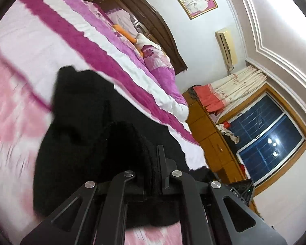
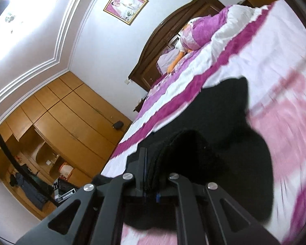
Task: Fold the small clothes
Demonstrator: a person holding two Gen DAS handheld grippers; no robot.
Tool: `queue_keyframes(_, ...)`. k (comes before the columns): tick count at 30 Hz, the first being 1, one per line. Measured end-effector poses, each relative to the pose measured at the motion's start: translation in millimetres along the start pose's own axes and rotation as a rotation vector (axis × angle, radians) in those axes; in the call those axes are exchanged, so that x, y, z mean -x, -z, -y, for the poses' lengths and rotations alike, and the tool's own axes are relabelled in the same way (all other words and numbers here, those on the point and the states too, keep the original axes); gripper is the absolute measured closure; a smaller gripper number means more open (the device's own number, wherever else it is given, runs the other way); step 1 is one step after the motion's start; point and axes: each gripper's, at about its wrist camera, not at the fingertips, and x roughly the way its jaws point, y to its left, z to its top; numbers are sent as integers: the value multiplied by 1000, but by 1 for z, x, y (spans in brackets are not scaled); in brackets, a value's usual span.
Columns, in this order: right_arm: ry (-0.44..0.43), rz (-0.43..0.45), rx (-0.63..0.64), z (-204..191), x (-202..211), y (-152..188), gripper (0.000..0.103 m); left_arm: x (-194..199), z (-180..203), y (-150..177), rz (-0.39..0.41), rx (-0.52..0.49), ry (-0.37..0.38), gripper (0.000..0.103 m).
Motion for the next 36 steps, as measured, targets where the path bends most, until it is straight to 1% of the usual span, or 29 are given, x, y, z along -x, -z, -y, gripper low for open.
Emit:
queue_keyframes(2, 24, -11, 12, 9, -26, -14, 97, -18, -9, -13, 2, -10, -5, 103)
queue_keyframes(4, 49, -29, 7, 21, -49, -24, 97, -35, -24, -22, 10, 7, -1, 103)
queue_keyframes(6, 65, -56, -14, 30, -64, -27, 97, -42, -37, -24, 10, 47, 20, 103)
queue_keyframes(9, 75, -72, -17, 36, -75, -32, 97, -46, -44, -27, -8, 71, 27, 103)
queue_keyframes(13, 44, -47, -43, 41, -78, -44, 97, -44, -34, -43, 30, 21, 55, 103)
queue_keyframes(15, 35, -30, -52, 44, -80, -50, 97, -50, -29, -55, 39, -5, 59, 103)
queue_keyframes(17, 31, -20, -59, 48, -84, -60, 97, -61, -24, -67, 39, -35, 51, 103)
queue_keyframes(21, 32, -19, -53, 55, -98, -78, 97, -84, -23, -85, 13, -69, 33, 103)
queue_keyframes(23, 32, -25, -56, 58, -108, -88, 97, -93, -25, -95, 10, -71, 32, 103)
queue_keyframes(26, 28, -20, -50, 60, -121, -97, 97, -106, -35, -106, -1, -38, 20, 103)
queue_keyframes(29, 60, -31, -40, 64, -130, -98, 97, -119, -50, -107, -40, 3, -52, 103)
queue_keyframes(31, 104, -41, -67, 73, -135, -96, 93, -125, -66, -104, -87, 81, -69, 103)
queue_keyframes(32, 121, -49, -91, 79, -136, -94, 92, -124, -72, -102, -103, 125, -63, 99)
queue_keyframes(33, 122, -58, -113, 83, -137, -93, 92, -120, -74, -100, -102, 137, -61, 91)
queue_keyframes(34, 118, -60, -132, 87, -136, -93, 91, -116, -74, -99, -92, 134, -62, 85)
queue_keyframes(35, 117, -57, -148, 88, -135, -93, 82, -107, -72, -98, -65, 118, -68, 83)
queue_keyframes(36, 104, -52, -169, 89, -133, -95, 51, -99, -70, -98, -46, 109, -71, 78)
